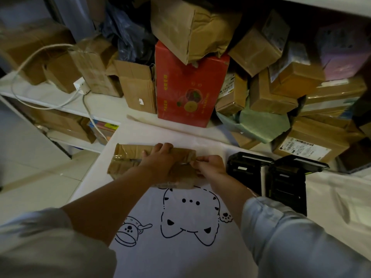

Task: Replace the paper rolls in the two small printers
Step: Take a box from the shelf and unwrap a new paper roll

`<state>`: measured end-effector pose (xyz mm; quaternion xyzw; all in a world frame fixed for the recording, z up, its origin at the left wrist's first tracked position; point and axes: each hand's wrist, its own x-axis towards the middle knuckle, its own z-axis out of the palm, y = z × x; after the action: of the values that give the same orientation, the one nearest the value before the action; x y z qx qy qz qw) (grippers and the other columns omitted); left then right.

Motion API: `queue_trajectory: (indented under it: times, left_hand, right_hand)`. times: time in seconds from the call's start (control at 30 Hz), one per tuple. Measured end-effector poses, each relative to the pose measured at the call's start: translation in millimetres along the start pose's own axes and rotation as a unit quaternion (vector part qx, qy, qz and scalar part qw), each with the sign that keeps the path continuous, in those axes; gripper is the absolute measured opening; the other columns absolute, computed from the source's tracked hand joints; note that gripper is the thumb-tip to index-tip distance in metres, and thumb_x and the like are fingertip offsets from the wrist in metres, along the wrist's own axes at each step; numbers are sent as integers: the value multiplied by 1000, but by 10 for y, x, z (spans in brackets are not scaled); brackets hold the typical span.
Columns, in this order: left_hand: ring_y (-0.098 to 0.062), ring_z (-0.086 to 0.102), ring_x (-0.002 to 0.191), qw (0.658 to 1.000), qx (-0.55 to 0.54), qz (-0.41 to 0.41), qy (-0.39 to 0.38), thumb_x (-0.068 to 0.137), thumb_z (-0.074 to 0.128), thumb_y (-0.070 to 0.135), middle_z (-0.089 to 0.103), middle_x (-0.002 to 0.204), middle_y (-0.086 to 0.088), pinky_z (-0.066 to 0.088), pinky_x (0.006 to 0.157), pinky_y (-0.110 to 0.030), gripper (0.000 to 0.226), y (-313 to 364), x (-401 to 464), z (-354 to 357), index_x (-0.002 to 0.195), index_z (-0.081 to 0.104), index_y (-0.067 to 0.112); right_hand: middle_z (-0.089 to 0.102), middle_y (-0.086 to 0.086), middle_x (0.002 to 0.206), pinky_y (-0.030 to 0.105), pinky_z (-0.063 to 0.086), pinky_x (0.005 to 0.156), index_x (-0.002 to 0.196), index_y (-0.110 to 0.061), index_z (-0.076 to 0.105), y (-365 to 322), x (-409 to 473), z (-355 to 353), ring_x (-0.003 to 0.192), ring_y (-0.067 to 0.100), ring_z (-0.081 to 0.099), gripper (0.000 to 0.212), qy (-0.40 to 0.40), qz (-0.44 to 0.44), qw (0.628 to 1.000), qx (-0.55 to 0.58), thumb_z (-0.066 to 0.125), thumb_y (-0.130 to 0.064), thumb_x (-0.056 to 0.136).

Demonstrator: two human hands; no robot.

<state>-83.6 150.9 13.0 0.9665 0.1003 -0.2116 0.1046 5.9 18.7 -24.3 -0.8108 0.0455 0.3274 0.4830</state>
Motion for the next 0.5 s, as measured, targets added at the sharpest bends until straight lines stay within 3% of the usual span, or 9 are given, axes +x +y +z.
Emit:
queue_trajectory:
  times: [0.07, 0.2, 0.33, 0.4, 0.5]
  left_hand:
    - [-32, 12, 140, 1000, -1, 2, -3, 76, 69, 50, 15, 149, -5, 24, 107, -66, 88, -7, 12, -22, 146, 17, 43]
    - [-34, 14, 139, 1000, 4, 13, -9, 75, 71, 49, 17, 148, -5, 25, 106, -66, 89, -49, 33, -51, 146, 17, 44]
    - [-34, 14, 139, 1000, -2, 21, -11, 74, 71, 49, 18, 147, -4, 24, 107, -67, 90, -76, 51, -68, 146, 17, 43]
    - [-34, 14, 139, 1000, 8, 21, -12, 75, 70, 51, 17, 148, -4, 24, 107, -67, 91, -67, 40, -63, 146, 14, 42]
    - [-34, 12, 140, 1000, 15, 20, -1, 75, 69, 52, 15, 149, -5, 22, 107, -67, 90, -65, 14, -28, 146, 14, 42]
  right_hand:
    - [67, 11, 105, 37, 56, 84, 102, -9, 64, -24, -18, -3, 96, 28, 65, 17, 1, 4, 1000, 29, 63, -21, 89]
    - [65, 13, 100, 32, 55, 76, 102, -5, 64, -51, -32, -38, 89, 25, 63, 15, -21, 22, 998, 64, 61, -15, 91]
    - [57, 2, 77, 24, 48, 61, 110, -4, 63, -69, -22, -45, 67, 14, 53, 20, -35, 37, 994, 95, 60, -12, 91]
    - [56, 2, 72, 27, 52, 64, 109, -4, 64, -68, 4, -29, 65, 14, 53, 20, -20, 21, 998, 64, 61, -11, 91]
    - [69, 8, 87, 38, 56, 83, 98, -12, 70, -93, 9, 13, 83, 25, 65, 19, 32, -46, 997, -59, 73, -18, 81]
